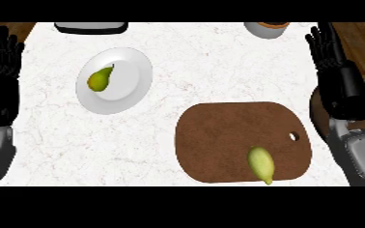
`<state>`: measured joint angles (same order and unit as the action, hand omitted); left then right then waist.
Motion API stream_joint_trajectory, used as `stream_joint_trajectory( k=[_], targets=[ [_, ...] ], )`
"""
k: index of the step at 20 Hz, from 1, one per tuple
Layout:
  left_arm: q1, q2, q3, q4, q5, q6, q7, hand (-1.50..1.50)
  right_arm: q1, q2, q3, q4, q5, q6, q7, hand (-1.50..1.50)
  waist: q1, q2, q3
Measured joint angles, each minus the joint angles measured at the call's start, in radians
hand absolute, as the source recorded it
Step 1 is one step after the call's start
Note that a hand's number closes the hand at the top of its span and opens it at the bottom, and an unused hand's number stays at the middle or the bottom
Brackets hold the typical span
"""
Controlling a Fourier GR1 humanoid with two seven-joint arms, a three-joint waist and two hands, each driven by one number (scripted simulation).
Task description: Pick the lemon from the cutting board and place it in the pan
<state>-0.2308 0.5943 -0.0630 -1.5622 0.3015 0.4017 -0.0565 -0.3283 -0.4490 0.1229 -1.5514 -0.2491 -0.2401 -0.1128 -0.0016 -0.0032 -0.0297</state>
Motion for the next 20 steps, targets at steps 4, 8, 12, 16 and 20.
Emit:
stream_joint_trajectory(
  k=[4, 8, 12, 16, 20],
  targets=[
    [0.027, -0.059, -0.056, -0.021, 0.013, -0.025, -0.005, 0.0, 0.029, -0.007, 0.051, -0.115, -0.042, 0.156, -0.129, 1.5, -0.012, -0.002, 0.02],
    [0.079, -0.138, -0.15, -0.027, 0.03, -0.07, -0.024, 0.0, 0.083, -0.055, 0.068, -0.198, -0.016, 0.275, -0.315, -1.5, -0.043, -0.005, 0.028],
    [0.139, -0.198, -0.226, -0.039, 0.026, -0.096, -0.065, 0.0, 0.268, -0.103, 0.029, -0.169, -0.018, 0.408, -0.599, -1.5, -0.05, 0.0, 0.033],
    [0.166, -0.229, -0.264, -0.036, 0.017, -0.113, -0.093, 0.0, 0.395, -0.181, -0.044, -0.067, 0.067, 0.461, -0.855, -1.5, -0.039, 0.002, 0.034],
    [0.16, -0.269, -0.293, 0.0, -0.005, -0.115, -0.113, 0.0, 0.477, -0.236, -0.105, -0.037, 0.157, 0.424, -0.935, -1.5, -0.029, 0.003, 0.033]
  ],
)
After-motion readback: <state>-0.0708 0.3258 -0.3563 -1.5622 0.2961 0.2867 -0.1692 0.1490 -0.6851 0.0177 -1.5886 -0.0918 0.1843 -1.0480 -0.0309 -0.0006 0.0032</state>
